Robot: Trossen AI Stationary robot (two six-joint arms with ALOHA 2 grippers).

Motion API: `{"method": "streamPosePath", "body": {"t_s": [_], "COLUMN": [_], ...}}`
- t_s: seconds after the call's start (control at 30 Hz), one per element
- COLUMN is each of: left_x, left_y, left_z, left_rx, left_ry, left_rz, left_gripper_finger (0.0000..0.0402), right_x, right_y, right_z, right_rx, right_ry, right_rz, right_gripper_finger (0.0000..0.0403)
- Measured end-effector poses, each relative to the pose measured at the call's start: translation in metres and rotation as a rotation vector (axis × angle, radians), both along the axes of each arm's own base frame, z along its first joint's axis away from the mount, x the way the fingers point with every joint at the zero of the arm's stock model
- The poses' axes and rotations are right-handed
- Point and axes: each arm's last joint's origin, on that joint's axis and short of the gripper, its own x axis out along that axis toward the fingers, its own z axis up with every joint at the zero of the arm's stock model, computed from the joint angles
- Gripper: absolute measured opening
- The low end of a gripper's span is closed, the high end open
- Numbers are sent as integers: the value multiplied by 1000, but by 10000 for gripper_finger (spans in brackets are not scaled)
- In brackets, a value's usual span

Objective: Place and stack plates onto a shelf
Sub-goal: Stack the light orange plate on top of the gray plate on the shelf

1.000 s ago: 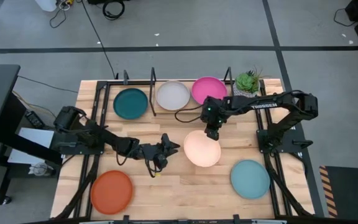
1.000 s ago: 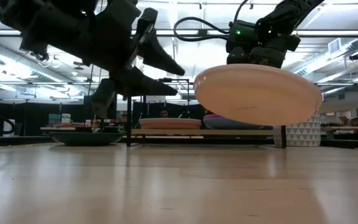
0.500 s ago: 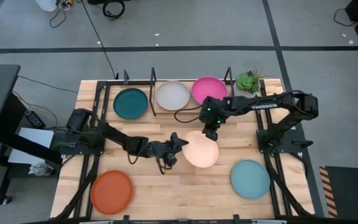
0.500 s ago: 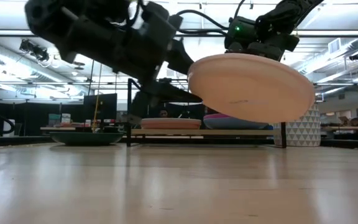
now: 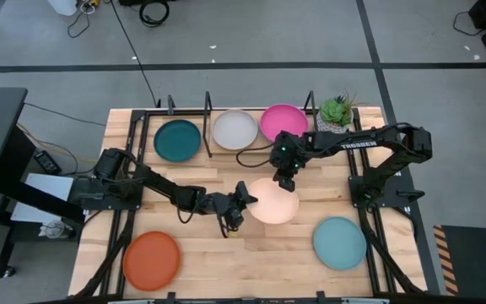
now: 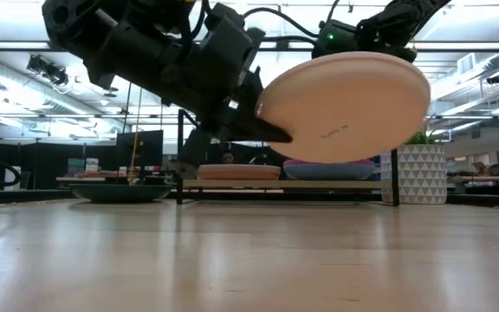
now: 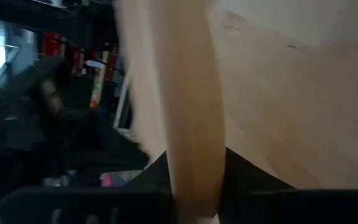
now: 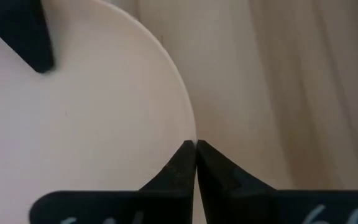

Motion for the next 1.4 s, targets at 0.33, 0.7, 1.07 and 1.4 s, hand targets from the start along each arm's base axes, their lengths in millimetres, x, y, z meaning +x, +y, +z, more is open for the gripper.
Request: {"method": "streamPosePath", "body": {"t_s": [0.33,0.7,1.07,1.4], "left_x": [-3,-12,-20,-27], "left_y": [-9,-7,-9,-11], "left_z": [-2,-3,21,26], "left_rx": [-22,29,31,-27], "left_ry": [13,32,2,56], "left_rz": [-11,259,267,235], "left_gripper_finger": [64,61,60,60], "right_x": [3,-8,-5,-9], "right_y": [1,82,121,118], "right_z": [41,84,65,71], "right_rx": [-149,-556,-521,-614], "right_ry": [-21,-217,-167,-173], "right_rz": [-18,316,490,450], "right_gripper_finger": [93,126,159,161]}}
